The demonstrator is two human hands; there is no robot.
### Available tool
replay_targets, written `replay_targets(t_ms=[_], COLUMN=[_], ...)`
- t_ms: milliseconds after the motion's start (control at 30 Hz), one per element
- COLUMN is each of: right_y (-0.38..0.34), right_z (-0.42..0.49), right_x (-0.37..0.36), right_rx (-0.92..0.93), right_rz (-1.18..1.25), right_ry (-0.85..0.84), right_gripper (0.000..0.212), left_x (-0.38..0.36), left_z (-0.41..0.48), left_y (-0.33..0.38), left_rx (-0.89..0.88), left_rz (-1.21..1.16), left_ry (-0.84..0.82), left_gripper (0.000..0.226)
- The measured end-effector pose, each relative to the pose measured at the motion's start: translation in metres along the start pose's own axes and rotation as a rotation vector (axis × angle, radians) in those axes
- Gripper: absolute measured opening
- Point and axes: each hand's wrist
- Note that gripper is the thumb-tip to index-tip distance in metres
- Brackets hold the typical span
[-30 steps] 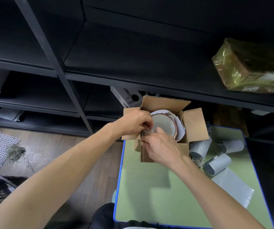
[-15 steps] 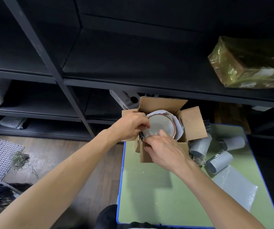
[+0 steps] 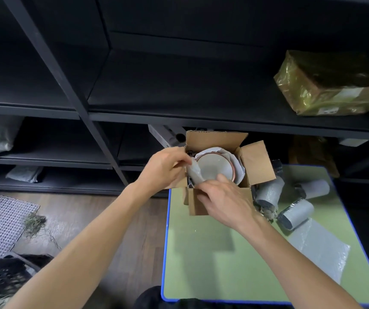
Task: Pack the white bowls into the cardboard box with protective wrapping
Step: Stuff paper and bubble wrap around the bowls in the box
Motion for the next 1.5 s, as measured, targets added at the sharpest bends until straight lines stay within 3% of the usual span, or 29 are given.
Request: replay_targets(t_ms=[500, 733, 967, 1167, 1300, 1500], right_y=[0.045, 0.085, 0.145, 0.194, 0.229, 0.284], right_z=[-0.059, -0.081, -0.127, -0.167, -0.178, -0.177], right_x=[0.007, 0.015, 0.016, 0.019, 0.018, 0.019], right_rx=[-0.099, -0.145, -0.278, -0.376, -0.429, -0.45], right_rz=[0.216, 0.145, 0.168, 0.142, 0.151, 0.104], right_ry=[0.182, 0.115, 0.013, -0.091, -0.092, -0.093], right_gripper=[0.02, 0.022, 0.013, 0.024, 0.025, 0.047], left_x=[-0.033, -0.067, -0.131, -0.186, -0.216, -0.234], left_z=[-0.056, -0.049, -0.044, -0.041, -0.036, -0.033], left_y=[0.047, 0.101, 0.147, 0.179, 0.184, 0.183], left_rx=[0.02, -0.049, -0.042, -0.07, 0.003, 0.101], left_rz=[0.015, 0.032, -0.054, -0.014, 0.064, 0.121], left_ry=[0.015, -0.033, -0.263, -0.355, -0.41, -0.435], left_gripper=[0.012, 0.017, 0.028, 0.026, 0.028, 0.029])
Point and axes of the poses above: each hand's wrist, its own z-axis towards the middle knuckle, its own x-axis out of the back of the hand, y = z × x, and after that the axes turned 8 degrees about y, right-handed
